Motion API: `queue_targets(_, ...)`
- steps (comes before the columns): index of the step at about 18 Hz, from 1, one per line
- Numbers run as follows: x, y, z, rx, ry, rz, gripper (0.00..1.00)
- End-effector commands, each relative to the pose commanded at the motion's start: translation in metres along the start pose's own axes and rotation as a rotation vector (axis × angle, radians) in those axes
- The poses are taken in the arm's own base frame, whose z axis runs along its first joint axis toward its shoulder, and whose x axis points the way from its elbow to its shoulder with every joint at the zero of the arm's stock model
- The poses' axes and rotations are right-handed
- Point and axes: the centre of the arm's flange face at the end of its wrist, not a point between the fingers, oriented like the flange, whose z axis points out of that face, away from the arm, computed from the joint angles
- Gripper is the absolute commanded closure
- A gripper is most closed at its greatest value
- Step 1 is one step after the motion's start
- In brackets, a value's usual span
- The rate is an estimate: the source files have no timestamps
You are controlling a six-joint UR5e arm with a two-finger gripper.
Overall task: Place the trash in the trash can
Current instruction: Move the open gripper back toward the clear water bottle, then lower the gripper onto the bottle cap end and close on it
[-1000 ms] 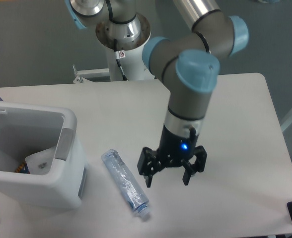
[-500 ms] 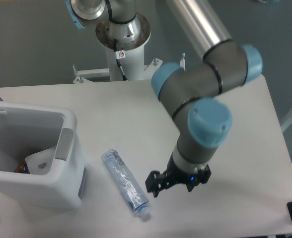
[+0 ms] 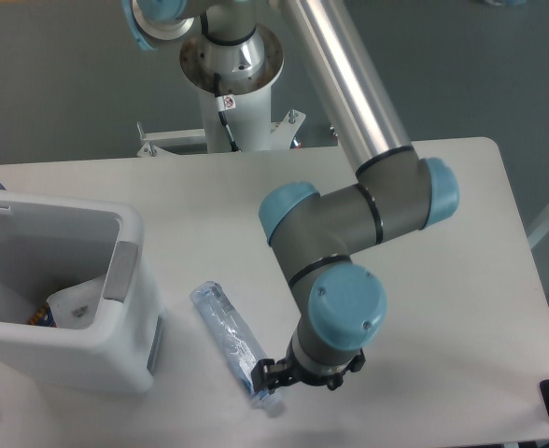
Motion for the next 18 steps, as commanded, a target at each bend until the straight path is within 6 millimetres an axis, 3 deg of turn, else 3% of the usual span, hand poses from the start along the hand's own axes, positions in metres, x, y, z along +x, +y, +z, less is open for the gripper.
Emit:
queue_targets(6,0.021,-0.007,0.036,-0.035,-0.09,-0.019,0.0)
queue_targets(11,0.038,-0.007,0.05,0.016,-0.116,-0.04,0.01)
queue_targets(18,0.05,-0.001,0.074,-0.013,-0.178,-0.061,0.12)
